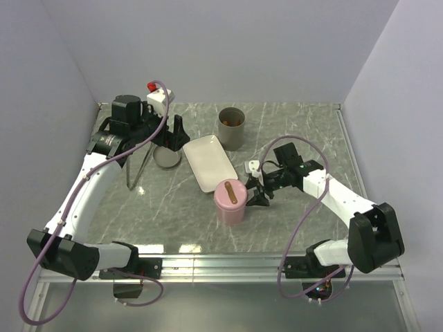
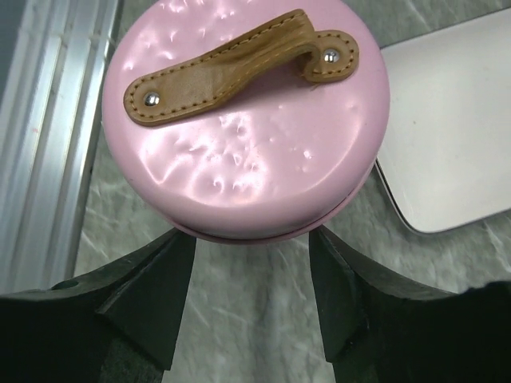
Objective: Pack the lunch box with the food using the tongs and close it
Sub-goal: Move the packing box to the center of the board.
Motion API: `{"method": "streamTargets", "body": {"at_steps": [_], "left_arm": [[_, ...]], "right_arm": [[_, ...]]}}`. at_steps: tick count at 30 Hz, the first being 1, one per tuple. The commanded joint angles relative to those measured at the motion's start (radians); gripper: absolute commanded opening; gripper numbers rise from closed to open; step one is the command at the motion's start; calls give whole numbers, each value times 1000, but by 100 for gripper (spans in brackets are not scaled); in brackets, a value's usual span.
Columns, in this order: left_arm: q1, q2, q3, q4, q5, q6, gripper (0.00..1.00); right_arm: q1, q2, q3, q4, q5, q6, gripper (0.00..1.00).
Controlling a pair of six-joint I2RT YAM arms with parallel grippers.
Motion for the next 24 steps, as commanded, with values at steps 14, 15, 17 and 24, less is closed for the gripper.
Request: {"method": "streamTargets", "body": {"at_steps": [14, 15, 17, 24], "left_arm": [[3, -1, 56, 27, -3, -20, 99], [3, -7, 50, 27, -3, -20, 99], [4, -18, 44, 29, -4, -20, 99], [9, -31, 36, 33, 2, -21, 99]], "right_arm": [[268, 49, 23, 321, 120, 466, 56], [270, 49, 17, 335, 137, 494, 56], [271, 41, 9, 355, 158, 512, 56], [222, -94, 70, 96, 281, 356, 50]]}}
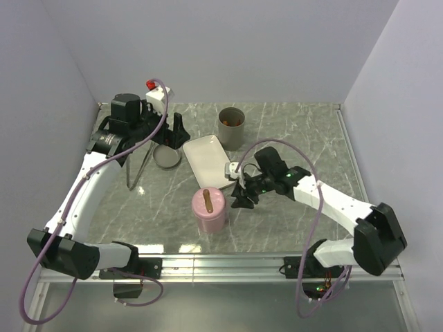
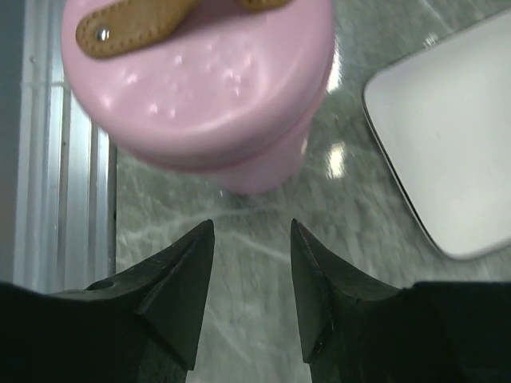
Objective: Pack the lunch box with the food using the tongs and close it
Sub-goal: Move the packing box to the center of the board, then adjust the box lid on the packing box.
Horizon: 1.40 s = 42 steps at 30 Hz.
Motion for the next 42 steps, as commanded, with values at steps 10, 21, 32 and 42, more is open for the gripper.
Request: {"method": "streamTargets", "body": {"at_steps": [10, 21, 32, 42], "left_arm": [[114, 28, 29, 43, 165, -156, 99], [157, 71, 23, 22, 210, -176, 99], [189, 89, 14, 43, 248, -215, 100], [212, 102, 11, 26, 254, -210, 99]], "right_arm": [[8, -1, 425, -353, 219, 181, 43], [281, 50, 530, -366, 481, 272, 45], [351, 139, 524, -386, 538, 314, 49], [404, 166, 430, -358, 573, 296, 51]]}}
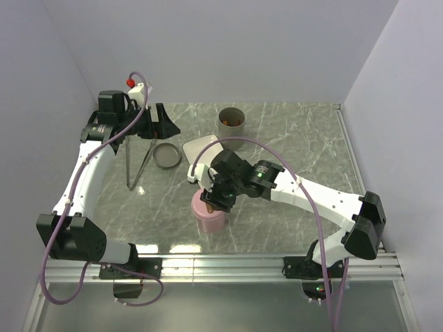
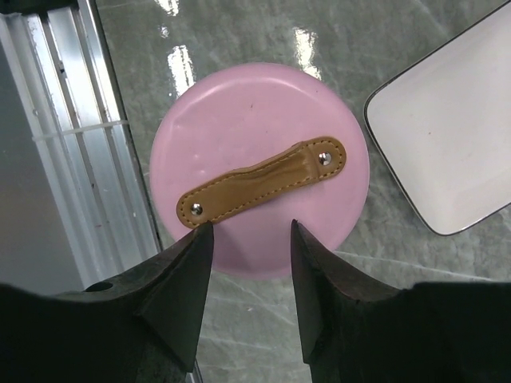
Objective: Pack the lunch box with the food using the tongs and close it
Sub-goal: Adjust the box lid on the packing box.
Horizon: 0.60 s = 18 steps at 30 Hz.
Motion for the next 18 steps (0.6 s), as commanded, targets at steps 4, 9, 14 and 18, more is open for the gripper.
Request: {"method": "streamTargets", "body": {"at_steps": [4, 9, 14, 18], "left_arm": [[10, -13, 6, 16, 31, -11, 99], [13, -13, 1, 3, 25, -2, 100], [18, -5, 20, -38, 16, 73, 99], [19, -20, 5, -81, -37, 239, 99]], "right_arm": [[14, 26, -3, -11, 22, -8, 52], [12, 23, 53, -31, 31, -15, 56], [12, -3, 74, 1, 33, -10, 68], [6, -31, 109, 24, 41, -19, 96]]}}
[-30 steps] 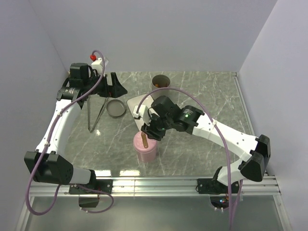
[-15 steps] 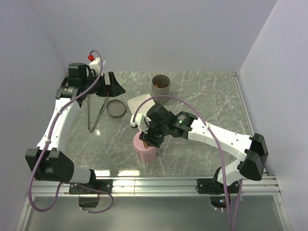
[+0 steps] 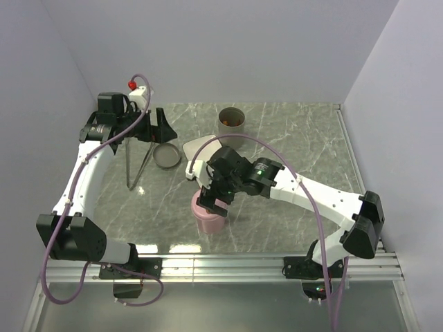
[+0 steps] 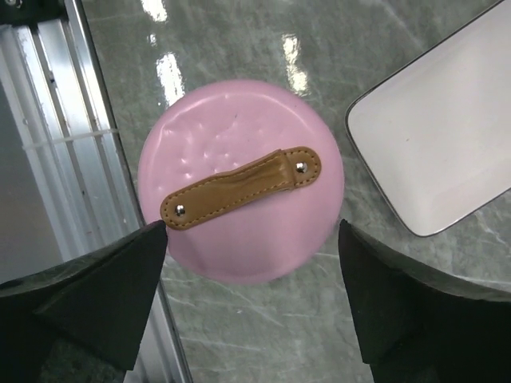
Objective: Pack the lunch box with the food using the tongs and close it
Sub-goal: Adjust the box lid on the packing box, then pick up the box lid from the center of the board.
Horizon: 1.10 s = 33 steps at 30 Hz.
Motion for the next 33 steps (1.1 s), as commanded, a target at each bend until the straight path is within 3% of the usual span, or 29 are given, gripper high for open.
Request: {"method": "streamTargets", "body": {"at_steps": [1, 11, 13, 15, 16, 17, 18, 19, 21, 25, 33], "left_arm": [[10, -26, -1, -36, -31, 186, 99], [18, 12, 43, -176, -39, 617, 97], [16, 63, 60, -226, -37, 689, 93], [18, 83, 53, -273, -25, 825, 90], [15, 83, 30, -283, -22, 875, 89], [13, 83, 16, -290, -20, 968, 88], [13, 75, 0, -295, -17, 1016, 88], [13, 74, -15, -304, -16, 1068, 88], [10, 75, -55, -327, -22, 1224, 88], [-23, 115, -96, -324, -118, 1408, 87], [-109, 247, -145, -224, -306, 1551, 77]], "right_arm": [[0, -55, 66, 52, 27, -22, 98], [-54, -150, 166, 186, 135, -50, 100], [-140, -141, 218, 178, 72, 0, 100], [-242, -138, 247, 193, -136, 74, 100], [-373, -144, 249, 205, -237, 164, 100], [-429, -150, 217, 234, -434, 216, 100], [-472, -159, 194, 314, -478, 279, 100], [-558, -176, 171, 352, -508, 383, 100], [-609, -188, 134, 399, -530, 451, 100], [-694, -135, 187, 318, -572, 455, 100], [-784, -52, 193, 211, -582, 482, 100]]}}
